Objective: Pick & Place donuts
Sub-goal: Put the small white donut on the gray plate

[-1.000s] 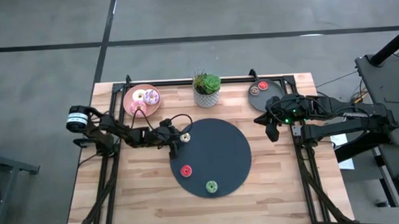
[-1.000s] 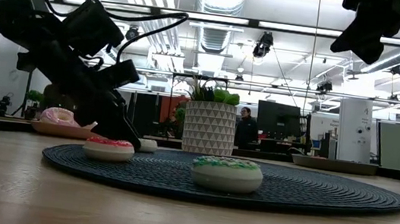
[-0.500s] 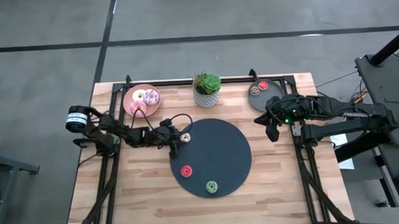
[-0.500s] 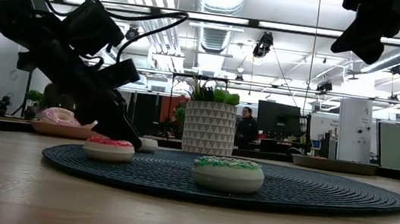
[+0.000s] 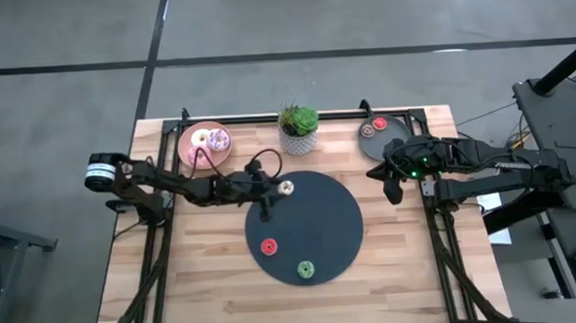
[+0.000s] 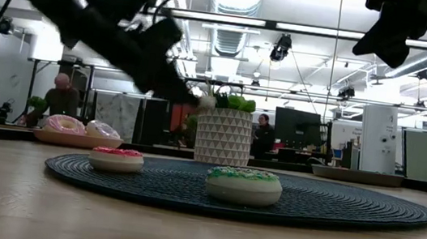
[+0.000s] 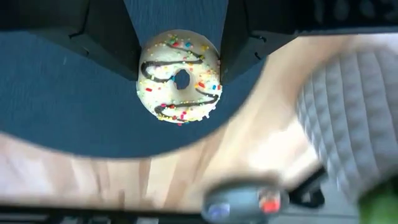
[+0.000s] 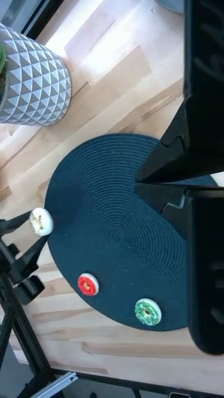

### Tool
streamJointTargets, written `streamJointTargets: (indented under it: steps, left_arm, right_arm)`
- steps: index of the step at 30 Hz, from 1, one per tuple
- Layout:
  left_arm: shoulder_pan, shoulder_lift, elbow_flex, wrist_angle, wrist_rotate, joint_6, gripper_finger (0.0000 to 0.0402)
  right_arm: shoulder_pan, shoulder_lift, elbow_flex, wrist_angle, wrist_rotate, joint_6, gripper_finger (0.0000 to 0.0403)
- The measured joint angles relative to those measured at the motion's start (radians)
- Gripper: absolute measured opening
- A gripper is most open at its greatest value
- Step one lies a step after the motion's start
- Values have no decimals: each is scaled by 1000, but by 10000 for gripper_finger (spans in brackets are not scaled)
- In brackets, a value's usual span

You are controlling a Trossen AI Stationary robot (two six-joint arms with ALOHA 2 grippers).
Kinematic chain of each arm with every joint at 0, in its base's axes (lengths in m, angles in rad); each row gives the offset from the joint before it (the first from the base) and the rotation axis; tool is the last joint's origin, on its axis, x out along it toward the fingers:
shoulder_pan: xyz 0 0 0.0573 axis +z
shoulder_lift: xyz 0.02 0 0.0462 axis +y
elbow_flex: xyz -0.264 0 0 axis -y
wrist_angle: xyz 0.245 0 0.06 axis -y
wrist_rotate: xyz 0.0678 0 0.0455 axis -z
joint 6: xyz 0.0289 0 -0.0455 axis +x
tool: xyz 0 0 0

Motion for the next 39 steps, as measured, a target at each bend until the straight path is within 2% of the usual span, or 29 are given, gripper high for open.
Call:
streamJointTargets:
  steps: [11,16,22,28,39]
  left_arm:
    - [0,-30,338,-321,3,101,181]
    - [3,-28,404,-346,3,126,181]
    - [10,-28,428,-344,3,114,181]
    - [10,-28,455,-325,24,87,181]
    - [9,-28,531,-317,104,67,181]
  right_arm:
    - [0,0,0,9,0,-31,9]
    - [-1,0,0,11,2,-38,9]
    - [-1,0,0,44,25,-80,18]
    - [0,0,0,173,34,-164,73]
    - [0,25,0,386,34,-142,197]
